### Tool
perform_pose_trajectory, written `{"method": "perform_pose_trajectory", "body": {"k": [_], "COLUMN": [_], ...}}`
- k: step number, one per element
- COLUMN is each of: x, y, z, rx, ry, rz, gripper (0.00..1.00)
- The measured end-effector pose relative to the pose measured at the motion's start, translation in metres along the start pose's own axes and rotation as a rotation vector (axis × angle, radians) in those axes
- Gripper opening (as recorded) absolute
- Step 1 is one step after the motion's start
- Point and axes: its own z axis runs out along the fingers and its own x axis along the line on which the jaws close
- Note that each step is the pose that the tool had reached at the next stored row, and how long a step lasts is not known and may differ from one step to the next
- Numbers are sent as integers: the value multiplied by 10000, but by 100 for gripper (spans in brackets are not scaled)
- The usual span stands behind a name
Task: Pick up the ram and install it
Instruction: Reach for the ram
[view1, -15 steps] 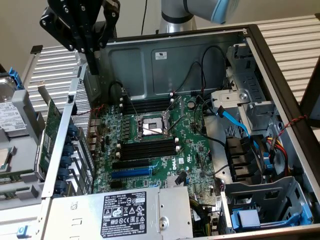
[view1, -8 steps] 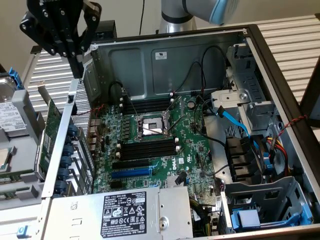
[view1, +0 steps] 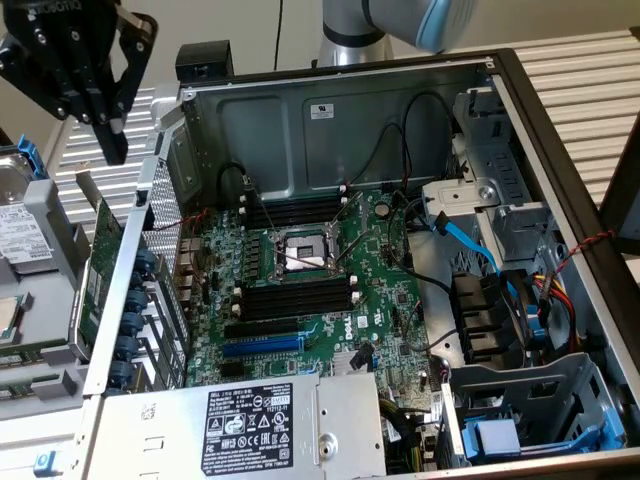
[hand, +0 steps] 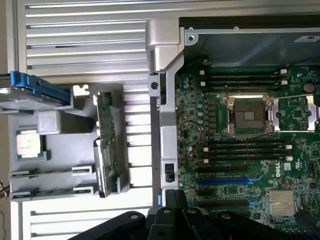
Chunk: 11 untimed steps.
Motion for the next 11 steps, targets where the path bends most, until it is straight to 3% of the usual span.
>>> {"method": "perform_pose_trajectory", "body": {"k": [11], "x": [498], "y": [-78], "z": [-11], "rx": [-1], "ry": [-9], "rz": [-1], "gripper": [11]}}
